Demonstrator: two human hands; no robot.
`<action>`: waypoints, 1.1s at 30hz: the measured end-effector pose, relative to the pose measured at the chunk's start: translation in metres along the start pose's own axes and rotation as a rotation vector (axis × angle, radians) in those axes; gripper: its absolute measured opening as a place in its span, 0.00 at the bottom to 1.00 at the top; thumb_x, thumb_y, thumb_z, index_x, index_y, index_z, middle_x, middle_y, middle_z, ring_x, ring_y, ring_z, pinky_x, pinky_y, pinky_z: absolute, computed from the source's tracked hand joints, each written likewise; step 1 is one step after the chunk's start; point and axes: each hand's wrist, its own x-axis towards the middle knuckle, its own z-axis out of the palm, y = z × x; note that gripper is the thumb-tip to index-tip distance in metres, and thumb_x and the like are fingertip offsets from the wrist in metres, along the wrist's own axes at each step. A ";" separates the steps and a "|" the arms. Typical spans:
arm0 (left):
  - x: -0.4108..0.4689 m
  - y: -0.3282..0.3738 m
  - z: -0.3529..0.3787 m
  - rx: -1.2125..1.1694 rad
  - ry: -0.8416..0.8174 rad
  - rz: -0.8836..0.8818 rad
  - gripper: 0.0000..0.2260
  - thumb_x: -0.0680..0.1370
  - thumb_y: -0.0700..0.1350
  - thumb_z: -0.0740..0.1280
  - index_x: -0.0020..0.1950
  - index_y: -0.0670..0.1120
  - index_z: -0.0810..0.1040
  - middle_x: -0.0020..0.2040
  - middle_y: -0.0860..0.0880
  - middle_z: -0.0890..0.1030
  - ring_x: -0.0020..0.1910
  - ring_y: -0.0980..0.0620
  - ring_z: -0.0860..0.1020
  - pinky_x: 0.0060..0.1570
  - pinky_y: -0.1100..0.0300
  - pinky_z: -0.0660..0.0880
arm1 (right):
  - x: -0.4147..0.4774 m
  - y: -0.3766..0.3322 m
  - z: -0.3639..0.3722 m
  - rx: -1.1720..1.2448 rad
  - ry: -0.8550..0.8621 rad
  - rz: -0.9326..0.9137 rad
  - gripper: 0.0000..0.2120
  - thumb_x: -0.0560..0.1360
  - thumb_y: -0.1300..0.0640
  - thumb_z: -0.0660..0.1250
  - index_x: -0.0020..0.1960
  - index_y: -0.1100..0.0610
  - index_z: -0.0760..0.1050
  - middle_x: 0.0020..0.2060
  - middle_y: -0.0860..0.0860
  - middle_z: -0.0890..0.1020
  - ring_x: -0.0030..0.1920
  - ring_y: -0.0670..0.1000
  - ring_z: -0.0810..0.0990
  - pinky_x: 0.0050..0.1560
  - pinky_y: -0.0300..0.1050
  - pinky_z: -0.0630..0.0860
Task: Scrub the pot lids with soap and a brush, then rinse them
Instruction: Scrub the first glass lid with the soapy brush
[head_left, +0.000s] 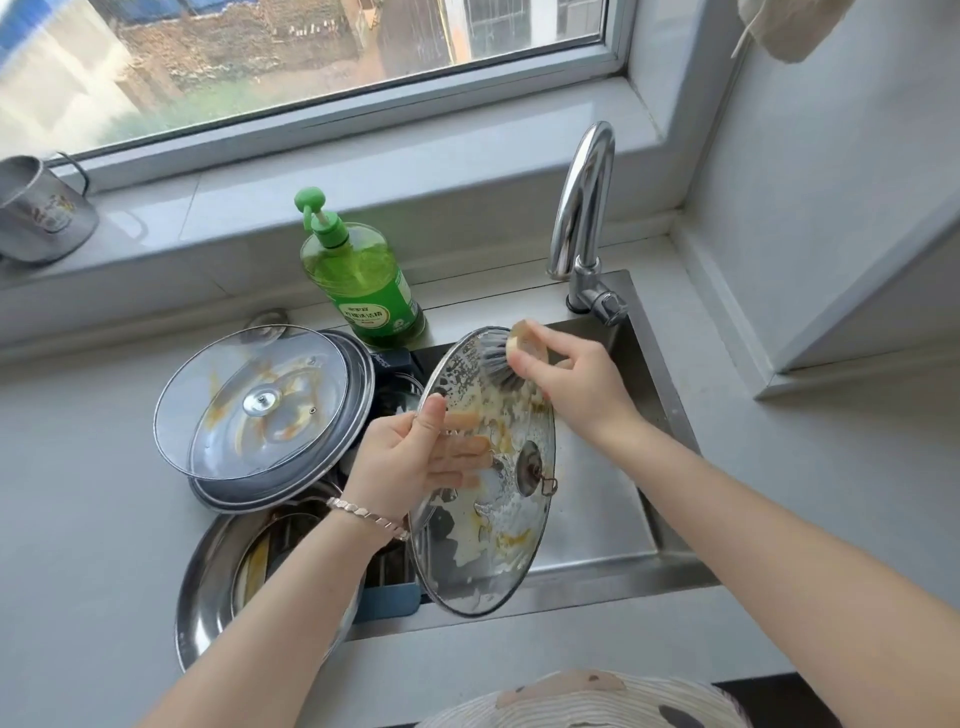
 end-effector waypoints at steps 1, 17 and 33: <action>-0.001 0.000 0.002 0.008 -0.001 0.003 0.21 0.72 0.54 0.59 0.48 0.38 0.80 0.39 0.37 0.83 0.37 0.44 0.84 0.34 0.53 0.81 | 0.005 0.004 -0.003 0.012 0.019 0.037 0.25 0.74 0.45 0.66 0.70 0.47 0.67 0.35 0.42 0.76 0.38 0.45 0.73 0.42 0.39 0.68; -0.002 0.008 -0.001 -0.023 0.061 0.040 0.18 0.75 0.53 0.58 0.46 0.40 0.80 0.37 0.42 0.84 0.36 0.45 0.84 0.36 0.52 0.82 | -0.018 0.027 -0.001 0.028 -0.002 0.011 0.21 0.74 0.48 0.68 0.65 0.38 0.67 0.21 0.42 0.65 0.27 0.45 0.62 0.30 0.34 0.61; -0.001 -0.001 0.002 -0.179 0.226 -0.030 0.20 0.78 0.54 0.57 0.47 0.40 0.80 0.29 0.46 0.82 0.27 0.52 0.81 0.33 0.58 0.81 | -0.053 0.016 0.010 -0.100 -0.212 -0.142 0.22 0.72 0.46 0.68 0.63 0.31 0.66 0.19 0.44 0.65 0.25 0.45 0.61 0.33 0.40 0.62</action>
